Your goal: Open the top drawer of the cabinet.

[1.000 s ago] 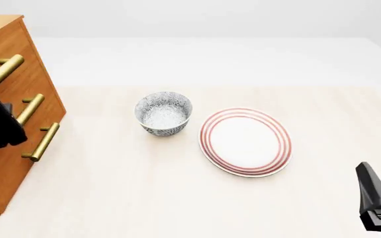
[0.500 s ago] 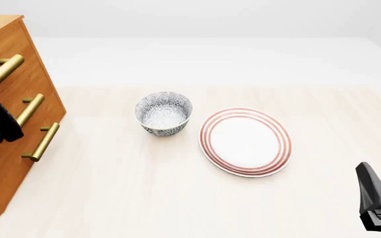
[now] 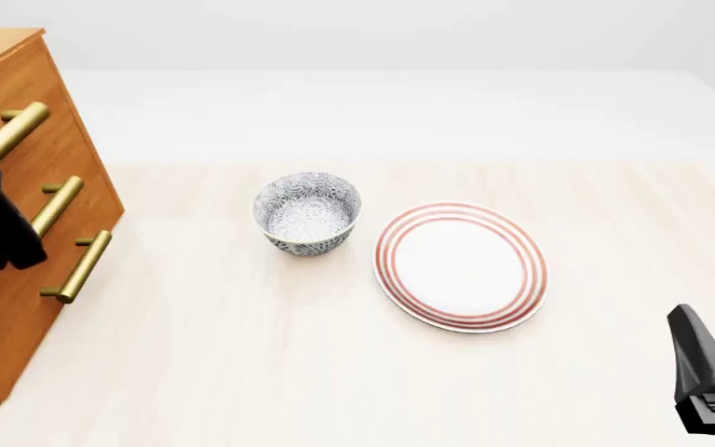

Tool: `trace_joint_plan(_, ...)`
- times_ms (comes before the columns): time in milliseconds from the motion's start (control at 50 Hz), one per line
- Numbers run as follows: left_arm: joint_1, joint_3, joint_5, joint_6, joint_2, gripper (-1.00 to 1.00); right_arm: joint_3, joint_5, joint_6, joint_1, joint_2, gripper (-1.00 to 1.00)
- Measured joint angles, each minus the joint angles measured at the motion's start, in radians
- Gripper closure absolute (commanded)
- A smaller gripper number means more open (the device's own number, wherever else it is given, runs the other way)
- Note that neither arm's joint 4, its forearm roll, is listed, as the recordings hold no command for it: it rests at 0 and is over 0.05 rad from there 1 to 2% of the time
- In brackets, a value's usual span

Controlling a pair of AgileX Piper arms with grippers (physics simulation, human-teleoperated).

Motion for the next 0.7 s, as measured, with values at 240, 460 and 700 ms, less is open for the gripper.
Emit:
trace_joint_plan(240,-0.019,0.003,0.011,0.013,-0.010,1.00,0.000,0.000,0.000,0.000,0.000,-1.00)
trace_joint_plan(460,-0.047,0.007,0.024,0.018,-0.023,1.00,0.000,0.000,0.000,0.000,0.000,-1.00)
trace_joint_plan(700,-0.082,0.015,0.023,0.023,-0.032,1.00,0.000,0.000,0.000,0.000,0.000,-1.00)
